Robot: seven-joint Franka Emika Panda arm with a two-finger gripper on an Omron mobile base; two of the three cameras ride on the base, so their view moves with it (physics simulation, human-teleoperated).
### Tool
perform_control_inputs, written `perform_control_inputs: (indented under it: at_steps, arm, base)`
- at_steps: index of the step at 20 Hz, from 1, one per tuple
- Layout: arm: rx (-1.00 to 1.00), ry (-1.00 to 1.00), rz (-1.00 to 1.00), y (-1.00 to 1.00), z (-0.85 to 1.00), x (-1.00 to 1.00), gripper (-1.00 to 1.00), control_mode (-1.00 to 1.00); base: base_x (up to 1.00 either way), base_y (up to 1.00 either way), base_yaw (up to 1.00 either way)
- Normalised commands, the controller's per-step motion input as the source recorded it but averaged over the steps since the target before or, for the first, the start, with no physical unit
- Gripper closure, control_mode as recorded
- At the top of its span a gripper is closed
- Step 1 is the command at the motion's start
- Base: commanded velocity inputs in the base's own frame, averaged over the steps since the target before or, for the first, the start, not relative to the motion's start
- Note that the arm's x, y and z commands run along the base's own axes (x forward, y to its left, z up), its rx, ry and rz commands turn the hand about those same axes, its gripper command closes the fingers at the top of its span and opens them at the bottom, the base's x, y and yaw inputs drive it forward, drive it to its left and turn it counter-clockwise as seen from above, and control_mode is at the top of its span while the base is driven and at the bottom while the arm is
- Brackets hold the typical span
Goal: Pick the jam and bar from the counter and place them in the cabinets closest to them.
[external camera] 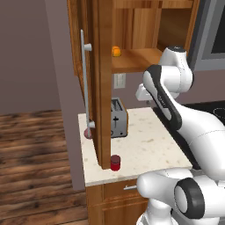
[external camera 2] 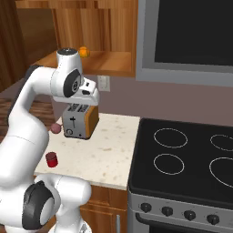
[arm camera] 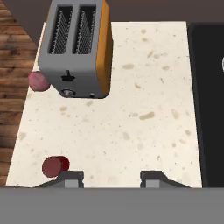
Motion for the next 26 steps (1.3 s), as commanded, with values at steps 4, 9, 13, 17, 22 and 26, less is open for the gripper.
perform_control_inputs:
  at_steps: [4, 9, 13, 17, 22, 26]
  arm:
    - [0.0, 0.0, 0.0, 0.03, 0.0, -0.1, -1.0, -1.0]
    - [-0.01, -0.01, 0.0, 0.1, -0.01, -0.29, -1.0, -1.0]
    - [-0.02, 0.0, 0.01, 0.15, -0.08, -0.22, -1.0, -1.0]
    - [-0.05, 0.0, 0.03, 0.27, -0.11, -0.11, -1.0, -1.0]
    - [-0.03, 0.0, 0.06, 0.37, -0.17, 0.0, -1.0, -1.0]
    - [0.0, -0.01, 0.09, 0.35, -0.29, 0.01, -1.0, -1.0]
  base:
    - [0.0, 0.0, 0.0]
    - [0.0, 0.0, 0.0]
    - [0.0, 0.0, 0.0]
    - [0.0, 0.0, 0.0]
    - [0.0, 0.0, 0.0]
    - [0.0, 0.0, 0.0]
